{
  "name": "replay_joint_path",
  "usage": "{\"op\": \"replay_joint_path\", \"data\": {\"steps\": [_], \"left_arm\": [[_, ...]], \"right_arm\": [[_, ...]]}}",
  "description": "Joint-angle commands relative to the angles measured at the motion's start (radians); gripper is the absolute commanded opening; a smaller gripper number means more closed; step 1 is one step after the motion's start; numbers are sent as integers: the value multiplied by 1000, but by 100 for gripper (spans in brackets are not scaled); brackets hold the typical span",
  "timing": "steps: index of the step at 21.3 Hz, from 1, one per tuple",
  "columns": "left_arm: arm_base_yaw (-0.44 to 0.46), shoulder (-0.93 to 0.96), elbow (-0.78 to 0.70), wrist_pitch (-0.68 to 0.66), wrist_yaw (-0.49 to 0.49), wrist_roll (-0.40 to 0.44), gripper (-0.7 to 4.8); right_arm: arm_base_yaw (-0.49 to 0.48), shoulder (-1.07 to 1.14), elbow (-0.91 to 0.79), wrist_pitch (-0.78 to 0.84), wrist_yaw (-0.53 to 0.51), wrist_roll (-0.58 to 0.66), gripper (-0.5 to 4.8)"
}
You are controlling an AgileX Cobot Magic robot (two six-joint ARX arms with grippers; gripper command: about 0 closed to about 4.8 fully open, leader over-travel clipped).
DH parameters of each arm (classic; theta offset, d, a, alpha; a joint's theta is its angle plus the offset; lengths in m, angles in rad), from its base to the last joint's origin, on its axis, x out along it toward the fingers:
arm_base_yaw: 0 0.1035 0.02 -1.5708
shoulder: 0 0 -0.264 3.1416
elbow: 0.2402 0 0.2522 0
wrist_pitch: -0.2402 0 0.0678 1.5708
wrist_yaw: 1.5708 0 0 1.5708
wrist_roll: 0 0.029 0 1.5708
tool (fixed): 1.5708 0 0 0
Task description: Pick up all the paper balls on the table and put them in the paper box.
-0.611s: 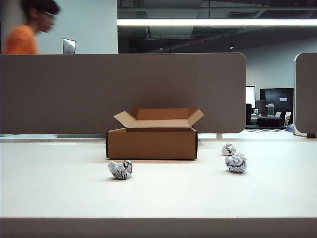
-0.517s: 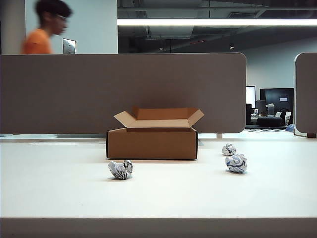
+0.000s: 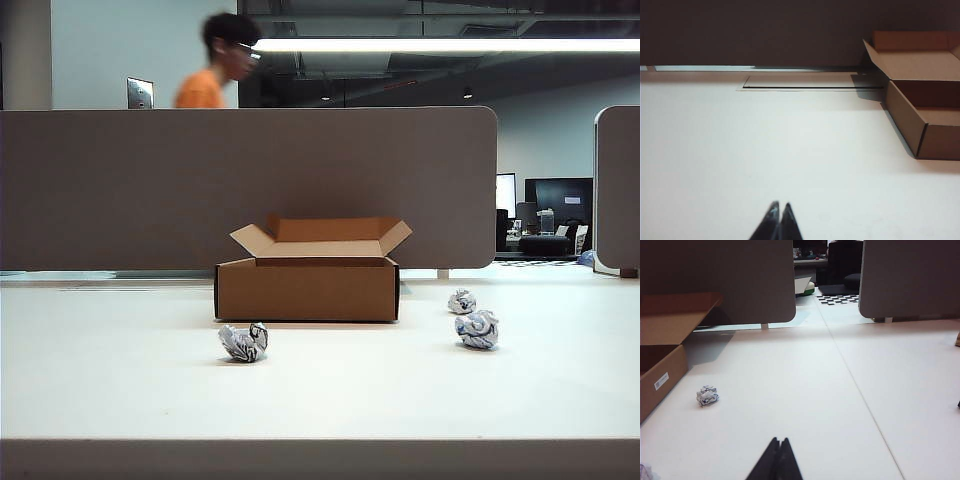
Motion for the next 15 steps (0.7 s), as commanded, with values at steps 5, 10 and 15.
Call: {"op": "replay_joint_path", "data": {"steps": [5, 10, 15], "left_arm": [[-1, 106, 270, -55, 21, -151, -5], [-1, 470, 517, -43, 236, -146, -5], [-35, 721, 583, 14, 402, -112, -5]], "right_arm": [[5, 79, 269, 12, 127, 0, -3], [5, 411, 594, -51, 92, -79, -3], [6, 734, 741, -70, -45, -77, -2]]}}
